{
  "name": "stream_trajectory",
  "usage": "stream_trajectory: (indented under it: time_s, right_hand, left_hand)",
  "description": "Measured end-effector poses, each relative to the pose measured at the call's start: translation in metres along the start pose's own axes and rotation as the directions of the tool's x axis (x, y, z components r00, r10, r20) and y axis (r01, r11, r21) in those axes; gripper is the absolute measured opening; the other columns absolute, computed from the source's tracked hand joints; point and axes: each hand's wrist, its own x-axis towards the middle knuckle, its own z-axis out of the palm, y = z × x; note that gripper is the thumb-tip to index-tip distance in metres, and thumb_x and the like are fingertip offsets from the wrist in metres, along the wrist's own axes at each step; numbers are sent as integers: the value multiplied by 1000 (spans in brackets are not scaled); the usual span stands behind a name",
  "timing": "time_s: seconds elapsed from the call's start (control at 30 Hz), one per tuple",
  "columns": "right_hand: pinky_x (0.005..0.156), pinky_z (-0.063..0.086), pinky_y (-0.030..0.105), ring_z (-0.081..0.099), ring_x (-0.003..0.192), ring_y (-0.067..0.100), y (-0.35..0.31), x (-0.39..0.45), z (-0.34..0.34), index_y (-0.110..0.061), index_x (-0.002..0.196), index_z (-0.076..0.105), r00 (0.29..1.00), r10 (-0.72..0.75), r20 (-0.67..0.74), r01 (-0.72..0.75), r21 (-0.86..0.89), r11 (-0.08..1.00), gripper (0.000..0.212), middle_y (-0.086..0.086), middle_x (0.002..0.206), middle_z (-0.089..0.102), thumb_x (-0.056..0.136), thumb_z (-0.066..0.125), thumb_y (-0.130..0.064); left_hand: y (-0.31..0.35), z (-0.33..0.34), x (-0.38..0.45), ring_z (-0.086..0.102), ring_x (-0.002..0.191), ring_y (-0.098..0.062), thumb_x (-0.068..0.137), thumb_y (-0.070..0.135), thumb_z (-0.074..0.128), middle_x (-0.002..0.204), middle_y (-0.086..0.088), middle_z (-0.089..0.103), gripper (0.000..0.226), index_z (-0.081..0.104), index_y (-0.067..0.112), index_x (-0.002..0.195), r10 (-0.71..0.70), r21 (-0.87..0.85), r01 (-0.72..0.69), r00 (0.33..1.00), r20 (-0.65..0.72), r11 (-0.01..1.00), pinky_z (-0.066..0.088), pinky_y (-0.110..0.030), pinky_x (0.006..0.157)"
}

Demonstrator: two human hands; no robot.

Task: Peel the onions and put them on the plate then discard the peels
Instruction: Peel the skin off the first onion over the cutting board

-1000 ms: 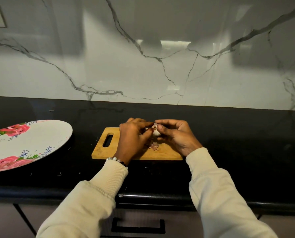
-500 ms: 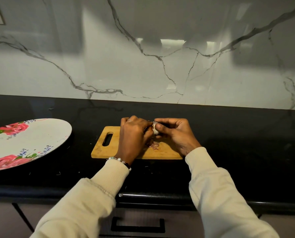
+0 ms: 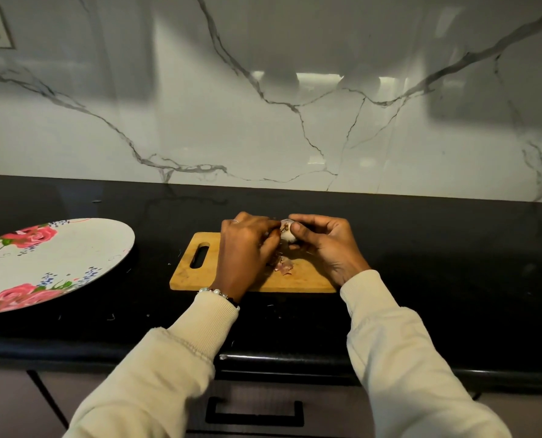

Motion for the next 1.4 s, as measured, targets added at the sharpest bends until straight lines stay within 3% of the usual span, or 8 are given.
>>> stream_trajectory:
  time_s: [0.23, 0.37, 0.5, 0.8, 1.0, 1.1, 1.27, 1.4]
  right_hand:
    - [72, 60, 31, 73, 93, 25, -1, -2, 0, -6, 101, 74, 999, -21, 48, 26, -89, 996, 20, 13, 102, 75, 83, 72, 2]
    - [78, 60, 35, 73, 96, 25, 2, 1, 0, -8, 102, 75, 999, -9, 40, 15, -127, 992, 20, 11, 102, 75, 84, 73, -1]
    - [78, 60, 40, 72, 99, 31, 4, 4, 1, -10, 98, 76, 999, -4, 32, 7, -105, 994, 19, 14, 106, 74, 86, 69, 2]
    - [79, 60, 37, 70, 105, 29, 3, 6, -2, -13, 101, 74, 1000, -18, 7, 19, -88, 996, 23, 11, 109, 73, 90, 62, 4]
    - [87, 58, 47, 69, 106, 31, 4, 7, -2, -13, 100, 75, 999, -32, 3, 32, -106, 994, 23, 14, 110, 72, 89, 65, 5]
    - [79, 60, 37, 71, 99, 25, 0, 3, -2, -11, 103, 73, 999, -31, 25, 34, -113, 993, 23, 11, 105, 74, 89, 65, 5]
    - [70, 59, 30, 72, 92, 23, 2, 2, 0, -10, 103, 73, 998, -24, 52, 34, -195, 980, 21, 13, 104, 73, 89, 65, 3]
    - [62, 56, 23, 72, 87, 21, 1, 1, 1, -4, 108, 71, 999, -8, 38, 16, -227, 974, 20, 11, 100, 73, 90, 64, 4]
  left_hand:
    - [-2, 1, -3, 62, 88, -22, 87, 27, 61, 94, -1, 74, 18, 73, 14, 87, 107, 253, -102, 994, -6, 962, 30, -38, 83]
    - [1, 3, -1, 63, 88, -26, 86, 28, 50, 94, -7, 71, 27, 69, 9, 89, 117, 354, -120, 993, 29, 928, 33, -40, 83]
    - [2, 3, 1, 59, 88, -25, 87, 31, 43, 93, -6, 66, 30, 65, 11, 90, 14, 325, -13, 1000, -1, 946, 29, -39, 82]
    - [-3, 1, 2, 48, 110, -22, 91, 22, 59, 113, -3, 60, 18, 62, 16, 107, -228, 162, 241, 969, -95, 957, 25, -39, 91]
    - [-2, 0, 1, 49, 107, -22, 91, 30, 57, 104, 1, 66, 20, 71, 22, 103, -79, 140, 90, 993, -84, 986, 12, -30, 82]
    - [0, -2, 0, 51, 102, -21, 90, 41, 50, 100, 3, 66, 31, 73, 26, 106, 14, 150, -12, 1000, -10, 989, 16, -32, 81]
    - [-1, -4, -2, 63, 89, -27, 82, 28, 74, 95, -3, 71, 21, 76, 19, 100, 154, 280, -166, 986, 64, 946, 28, -43, 87]
    - [3, -7, 0, 65, 77, -29, 79, 42, 63, 85, -7, 71, 34, 75, 12, 89, 239, 394, -296, 953, 189, 870, 30, -40, 83]
